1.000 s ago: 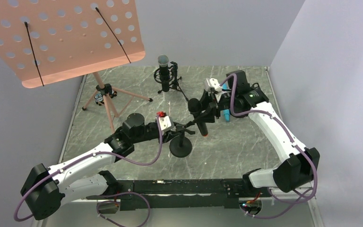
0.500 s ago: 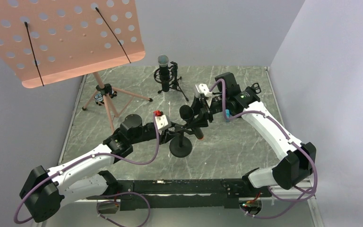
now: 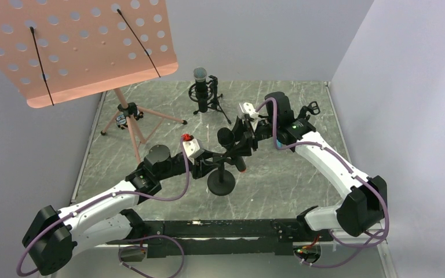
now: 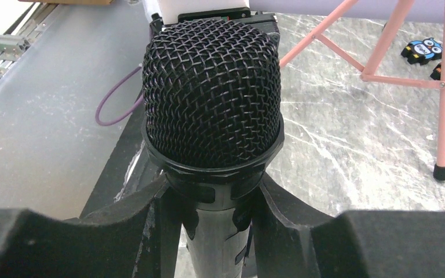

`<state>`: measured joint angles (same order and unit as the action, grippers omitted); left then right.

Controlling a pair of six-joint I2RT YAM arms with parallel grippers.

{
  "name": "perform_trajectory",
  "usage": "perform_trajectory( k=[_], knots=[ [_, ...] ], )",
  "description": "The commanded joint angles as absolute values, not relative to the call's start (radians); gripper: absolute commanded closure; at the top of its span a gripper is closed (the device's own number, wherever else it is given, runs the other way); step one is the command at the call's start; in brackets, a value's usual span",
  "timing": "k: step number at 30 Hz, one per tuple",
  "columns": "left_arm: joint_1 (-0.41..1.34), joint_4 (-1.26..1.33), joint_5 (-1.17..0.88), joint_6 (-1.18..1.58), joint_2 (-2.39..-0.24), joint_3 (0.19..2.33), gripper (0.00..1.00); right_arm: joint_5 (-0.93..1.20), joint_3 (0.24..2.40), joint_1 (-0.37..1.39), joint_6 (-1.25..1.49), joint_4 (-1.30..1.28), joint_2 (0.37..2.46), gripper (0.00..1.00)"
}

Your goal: Attach the microphones to the stand

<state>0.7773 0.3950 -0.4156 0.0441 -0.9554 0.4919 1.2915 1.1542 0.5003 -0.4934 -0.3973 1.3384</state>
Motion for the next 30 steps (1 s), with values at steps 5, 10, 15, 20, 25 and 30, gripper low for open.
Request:
perform_trajectory(
  k=[5,10,15,20,25,30],
  knots=[
    [0.780,0.507,-0.392,0.184,-0.907,0.458,0.84,1.276,1.048,0.504,-0.202,0.003,1.264,0.94],
    [0.780,0.584,-0.348,0.251,-0.877,0.402,0.86,1.253,0.913,0.490,0.137,0.424,1.248,0.94],
    [0.787,0.615,-0.338,0.278,-0.866,0.382,0.86,1.225,0.755,0.471,0.423,0.868,1.252,0.93],
    [0.794,0.618,-0.345,0.279,-0.884,0.391,0.87,1.199,0.726,0.478,0.434,0.931,1.255,0.93],
    [0.797,0.603,-0.360,0.273,-0.904,0.414,0.87,1.187,0.742,0.497,0.443,0.964,1.273,0.93],
    [0.797,0.615,-0.365,0.278,-0.911,0.413,0.87,1.161,0.733,0.531,0.440,0.976,1.306,0.93]
  ],
)
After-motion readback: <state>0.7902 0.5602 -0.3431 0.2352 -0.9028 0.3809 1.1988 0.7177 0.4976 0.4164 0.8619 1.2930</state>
